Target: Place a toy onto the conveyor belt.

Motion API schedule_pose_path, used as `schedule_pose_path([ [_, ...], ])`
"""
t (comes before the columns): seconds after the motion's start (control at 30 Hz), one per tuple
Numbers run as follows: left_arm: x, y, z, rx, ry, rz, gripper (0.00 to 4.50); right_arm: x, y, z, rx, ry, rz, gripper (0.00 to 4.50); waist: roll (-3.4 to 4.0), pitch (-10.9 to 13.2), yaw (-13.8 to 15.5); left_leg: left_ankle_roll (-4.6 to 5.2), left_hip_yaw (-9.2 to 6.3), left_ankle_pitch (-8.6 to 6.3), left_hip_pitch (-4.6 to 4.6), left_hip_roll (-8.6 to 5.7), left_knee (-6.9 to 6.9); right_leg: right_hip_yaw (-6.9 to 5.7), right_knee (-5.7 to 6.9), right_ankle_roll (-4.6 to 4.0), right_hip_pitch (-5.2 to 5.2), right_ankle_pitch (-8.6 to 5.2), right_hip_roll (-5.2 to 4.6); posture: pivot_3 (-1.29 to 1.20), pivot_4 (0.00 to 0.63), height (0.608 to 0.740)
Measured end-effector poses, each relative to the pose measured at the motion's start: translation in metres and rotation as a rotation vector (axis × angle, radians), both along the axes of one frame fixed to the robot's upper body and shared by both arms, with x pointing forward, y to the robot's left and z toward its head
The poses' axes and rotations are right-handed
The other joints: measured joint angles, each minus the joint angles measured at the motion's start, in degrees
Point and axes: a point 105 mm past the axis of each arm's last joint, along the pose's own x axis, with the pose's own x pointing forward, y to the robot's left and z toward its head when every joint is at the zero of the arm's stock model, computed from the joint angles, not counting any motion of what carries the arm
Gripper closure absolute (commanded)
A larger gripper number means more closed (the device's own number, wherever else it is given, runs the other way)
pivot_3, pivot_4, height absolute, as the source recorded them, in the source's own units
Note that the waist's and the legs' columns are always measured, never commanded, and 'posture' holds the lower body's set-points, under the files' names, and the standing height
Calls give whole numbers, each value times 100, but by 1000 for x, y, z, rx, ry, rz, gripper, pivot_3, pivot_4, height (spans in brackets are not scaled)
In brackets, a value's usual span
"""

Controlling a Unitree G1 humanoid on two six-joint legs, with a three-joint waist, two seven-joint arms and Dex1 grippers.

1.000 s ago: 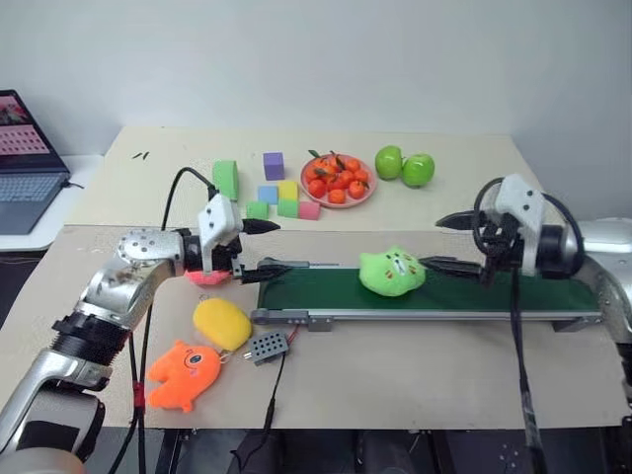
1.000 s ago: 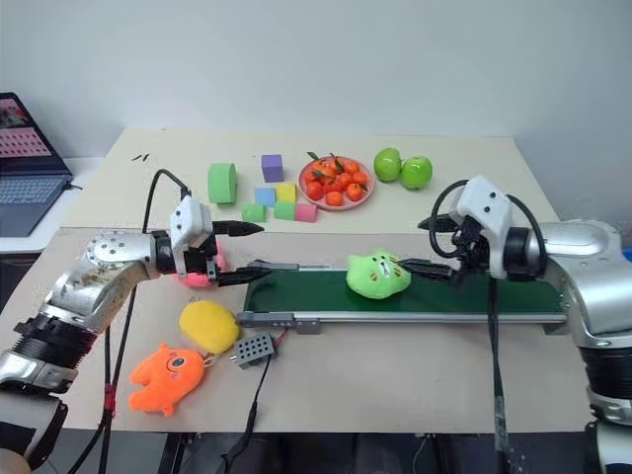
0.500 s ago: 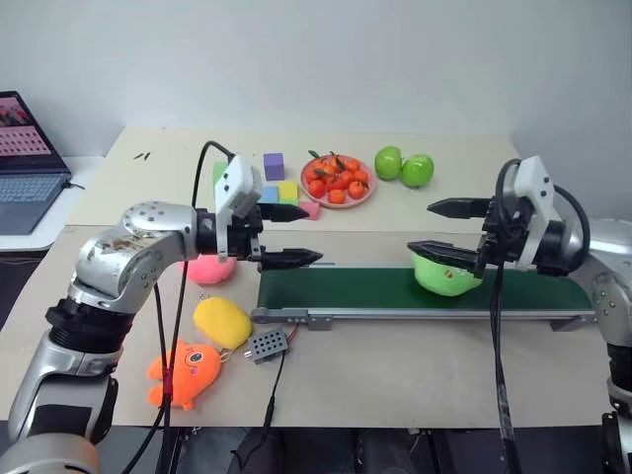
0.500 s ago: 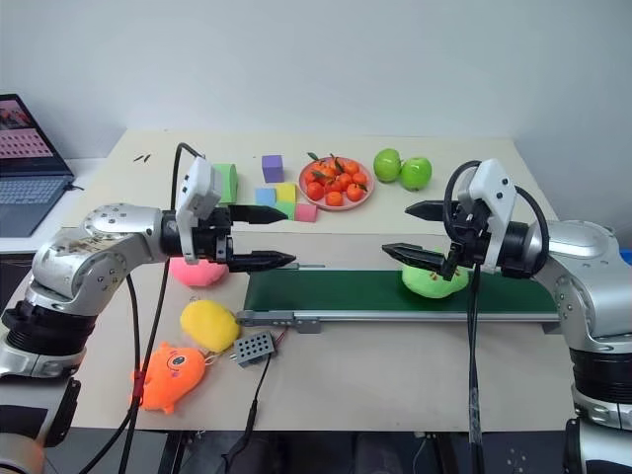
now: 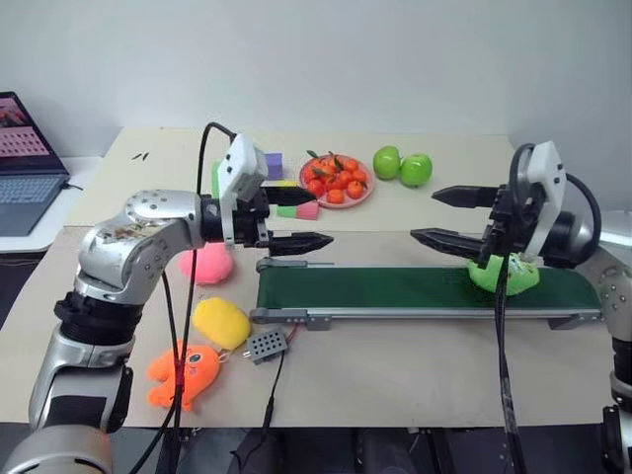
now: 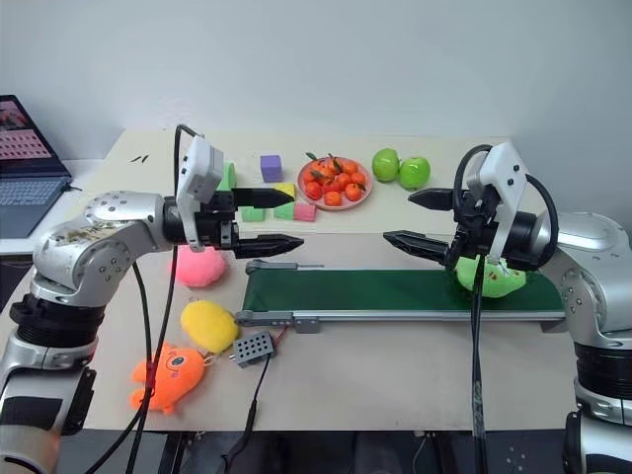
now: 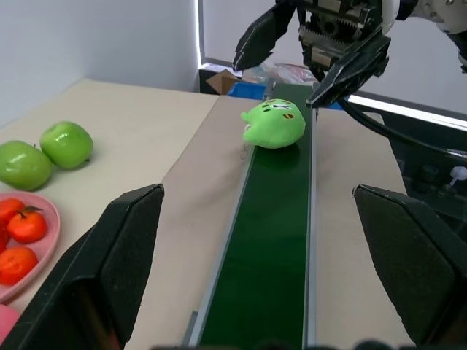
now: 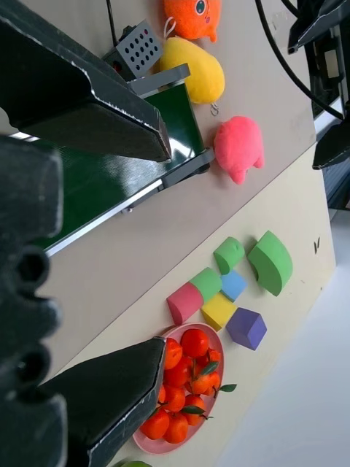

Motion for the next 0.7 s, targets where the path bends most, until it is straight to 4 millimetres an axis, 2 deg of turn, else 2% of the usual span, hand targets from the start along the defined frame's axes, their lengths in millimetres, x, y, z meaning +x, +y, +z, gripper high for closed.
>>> schedule_pose_path([
  [0.7, 9, 4, -5, 10, 25, 56, 91, 1, -2, -6, -4, 18, -24, 0, 0, 0, -1, 0, 0, 0, 0, 0, 0, 0, 0, 0, 0, 0, 0, 0, 150, 738],
])
